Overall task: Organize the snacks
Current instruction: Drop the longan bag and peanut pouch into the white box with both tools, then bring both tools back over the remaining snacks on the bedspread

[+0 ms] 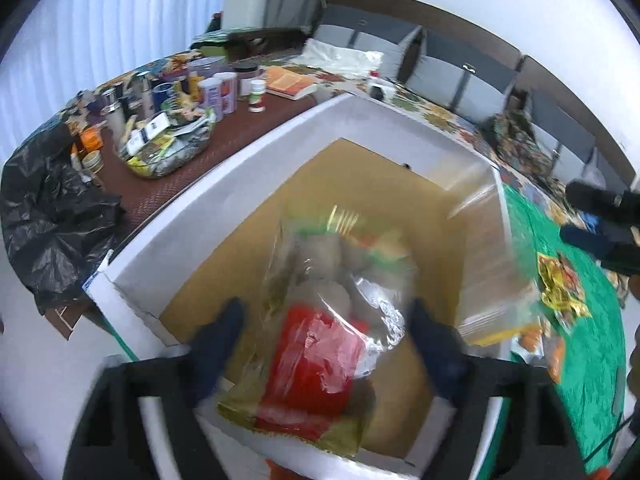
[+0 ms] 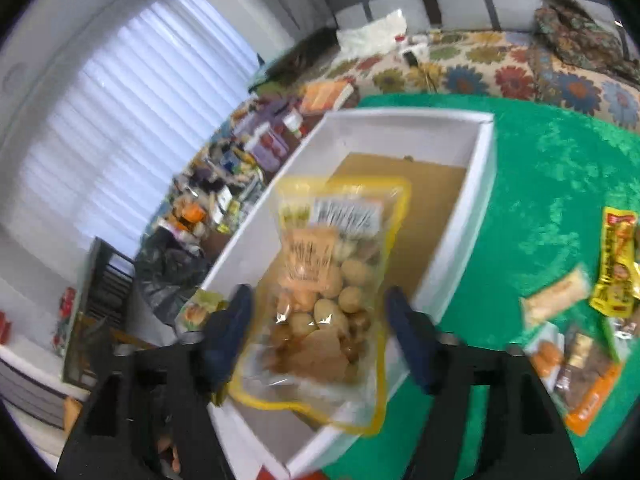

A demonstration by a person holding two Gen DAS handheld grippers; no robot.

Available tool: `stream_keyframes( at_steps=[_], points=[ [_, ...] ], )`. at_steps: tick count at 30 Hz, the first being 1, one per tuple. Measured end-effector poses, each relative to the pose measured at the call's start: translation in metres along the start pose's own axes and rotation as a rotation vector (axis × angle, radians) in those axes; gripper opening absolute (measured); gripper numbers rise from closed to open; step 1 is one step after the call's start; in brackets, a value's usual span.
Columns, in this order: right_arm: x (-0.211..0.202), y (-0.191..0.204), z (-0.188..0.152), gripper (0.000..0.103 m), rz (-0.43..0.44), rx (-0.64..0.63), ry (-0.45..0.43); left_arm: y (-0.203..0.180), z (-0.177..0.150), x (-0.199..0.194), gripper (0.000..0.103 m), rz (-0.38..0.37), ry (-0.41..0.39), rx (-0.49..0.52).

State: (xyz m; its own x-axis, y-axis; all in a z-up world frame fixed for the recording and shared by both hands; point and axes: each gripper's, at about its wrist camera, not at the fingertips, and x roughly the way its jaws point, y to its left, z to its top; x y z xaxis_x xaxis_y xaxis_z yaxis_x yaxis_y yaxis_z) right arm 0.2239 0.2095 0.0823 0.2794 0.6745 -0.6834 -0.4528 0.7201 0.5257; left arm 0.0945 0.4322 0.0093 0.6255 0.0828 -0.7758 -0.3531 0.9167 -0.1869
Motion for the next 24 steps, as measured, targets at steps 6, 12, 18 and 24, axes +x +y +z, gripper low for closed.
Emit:
stream_keyframes(
  at_steps=[6, 12, 18, 24],
  points=[
    [-0.013, -0.034, -0.013, 0.078, -0.037, -0.008, -0.064, -0.003, -0.006, -0.012, 0.094, -0.033, -0.032, -0.016],
    [-0.040, -0.136, -0.104, 0.078, -0.429, -0.129, -0.080, -0.078, -0.031, -0.032, 0.094, -0.187, -0.036, 0.129],
    [-0.113, -0.266, -0.210, 0.078, -0.713, 0.059, -0.101, -0.196, -0.084, -0.015, 0.101, -0.352, 0.070, 0.284],
    [-0.160, -0.337, -0.238, 0.078, -0.828, 0.190, -0.127, -0.276, -0.142, 0.056, 0.100, -0.311, 0.182, 0.340]
  ],
)
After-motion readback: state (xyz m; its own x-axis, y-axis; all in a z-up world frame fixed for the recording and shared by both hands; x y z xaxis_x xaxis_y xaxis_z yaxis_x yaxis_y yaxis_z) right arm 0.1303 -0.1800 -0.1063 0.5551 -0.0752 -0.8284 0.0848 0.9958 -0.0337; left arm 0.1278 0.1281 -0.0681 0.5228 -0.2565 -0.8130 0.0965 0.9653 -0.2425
